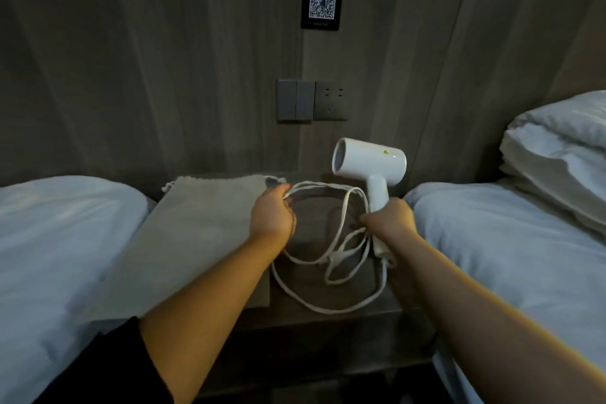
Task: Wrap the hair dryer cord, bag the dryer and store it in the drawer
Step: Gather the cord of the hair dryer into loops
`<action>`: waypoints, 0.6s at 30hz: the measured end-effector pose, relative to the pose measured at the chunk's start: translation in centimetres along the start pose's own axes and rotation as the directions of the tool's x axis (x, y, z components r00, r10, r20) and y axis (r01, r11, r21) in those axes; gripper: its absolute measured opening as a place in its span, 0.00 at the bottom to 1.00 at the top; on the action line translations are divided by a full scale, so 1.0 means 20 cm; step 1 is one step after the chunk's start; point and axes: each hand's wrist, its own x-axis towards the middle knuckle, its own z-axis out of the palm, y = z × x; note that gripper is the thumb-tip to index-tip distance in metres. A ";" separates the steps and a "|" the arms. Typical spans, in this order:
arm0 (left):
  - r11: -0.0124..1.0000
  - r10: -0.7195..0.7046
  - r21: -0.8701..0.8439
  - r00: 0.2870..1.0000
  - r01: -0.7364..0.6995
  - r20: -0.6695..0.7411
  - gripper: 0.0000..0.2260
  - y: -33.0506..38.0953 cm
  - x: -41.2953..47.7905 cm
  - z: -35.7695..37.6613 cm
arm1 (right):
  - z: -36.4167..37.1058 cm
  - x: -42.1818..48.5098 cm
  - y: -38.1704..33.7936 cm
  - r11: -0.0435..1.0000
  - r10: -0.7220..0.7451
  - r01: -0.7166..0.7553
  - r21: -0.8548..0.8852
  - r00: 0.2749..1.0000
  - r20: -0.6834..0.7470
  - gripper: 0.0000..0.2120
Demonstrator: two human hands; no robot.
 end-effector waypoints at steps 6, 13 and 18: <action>0.878 -0.178 -0.441 0.982 0.184 0.057 0.16 0.10 -0.47 -0.16 | -0.20 -0.48 0.14 0.991 -0.054 0.055 0.121 0.998 -0.015 0.23; 0.718 -0.252 -0.602 0.937 0.349 0.243 0.13 -0.02 -1.08 -0.20 | -0.30 -1.03 0.46 0.886 -0.065 -0.016 0.463 0.985 0.159 0.10; 0.665 -0.318 -0.570 0.874 0.482 0.368 0.07 -0.19 -1.33 -0.13 | -0.27 -1.18 0.67 0.895 -0.087 -0.032 0.446 0.966 0.245 0.16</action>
